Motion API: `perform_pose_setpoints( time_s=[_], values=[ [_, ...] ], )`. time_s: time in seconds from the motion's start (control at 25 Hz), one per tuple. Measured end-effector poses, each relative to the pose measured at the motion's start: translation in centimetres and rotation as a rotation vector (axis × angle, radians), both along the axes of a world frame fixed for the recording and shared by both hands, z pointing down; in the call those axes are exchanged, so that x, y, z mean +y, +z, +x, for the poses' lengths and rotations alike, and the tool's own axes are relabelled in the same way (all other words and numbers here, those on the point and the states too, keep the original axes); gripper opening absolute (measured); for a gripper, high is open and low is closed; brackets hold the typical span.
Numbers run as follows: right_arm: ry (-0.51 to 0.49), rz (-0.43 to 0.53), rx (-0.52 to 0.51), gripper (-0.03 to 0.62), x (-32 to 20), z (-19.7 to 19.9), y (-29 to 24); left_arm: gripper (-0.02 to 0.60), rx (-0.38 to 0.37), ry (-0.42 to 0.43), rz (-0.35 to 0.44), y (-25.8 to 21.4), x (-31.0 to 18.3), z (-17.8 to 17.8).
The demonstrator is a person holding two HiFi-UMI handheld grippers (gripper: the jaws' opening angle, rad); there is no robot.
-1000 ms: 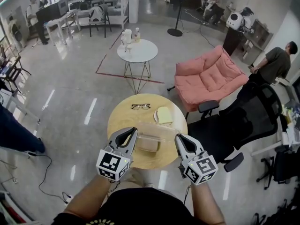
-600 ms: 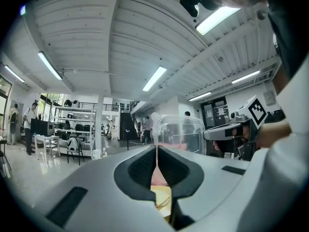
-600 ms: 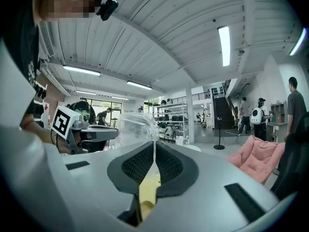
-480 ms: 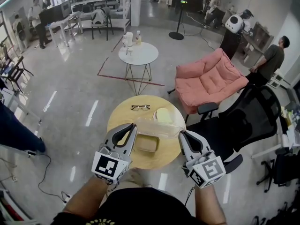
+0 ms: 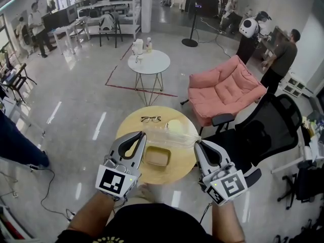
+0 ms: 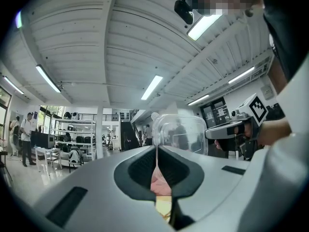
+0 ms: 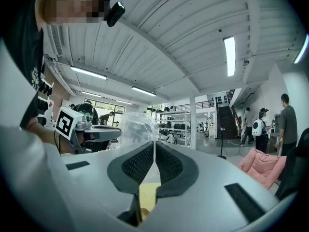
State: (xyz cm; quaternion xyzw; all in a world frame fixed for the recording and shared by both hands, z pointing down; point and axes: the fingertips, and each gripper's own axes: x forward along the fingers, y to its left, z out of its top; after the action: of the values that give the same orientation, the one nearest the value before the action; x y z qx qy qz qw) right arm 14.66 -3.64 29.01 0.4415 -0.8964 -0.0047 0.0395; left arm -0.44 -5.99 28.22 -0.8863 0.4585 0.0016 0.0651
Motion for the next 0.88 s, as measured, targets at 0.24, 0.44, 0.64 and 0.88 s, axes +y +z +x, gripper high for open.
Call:
perform_pose_setpoints(
  time_s=[0.24, 0.44, 0.64, 0.88],
  values=[
    [-0.002, 0.005, 0.017, 0.028, 0.29, -0.15, -0.23, 0.026, 0.004, -0.003, -0.009, 0.17, 0.01, -0.1],
    [0.003, -0.003, 0.009, 0.028, 0.24, -0.16, -0.14, 0.026, -0.001, 0.0, -0.007, 0.27, 0.02, -0.14],
    [0.001, -0.007, 0.005, 0.028, 0.39, -0.26, -0.13, 0.026, -0.011, -0.001, -0.001, 0.09, 0.31, -0.24],
    [-0.007, -0.006, 0.008, 0.028, 0.44, -0.9, -0.34, 0.026, -0.012, -0.003, -0.007, 0.04, 0.5, -0.92]
  ],
)
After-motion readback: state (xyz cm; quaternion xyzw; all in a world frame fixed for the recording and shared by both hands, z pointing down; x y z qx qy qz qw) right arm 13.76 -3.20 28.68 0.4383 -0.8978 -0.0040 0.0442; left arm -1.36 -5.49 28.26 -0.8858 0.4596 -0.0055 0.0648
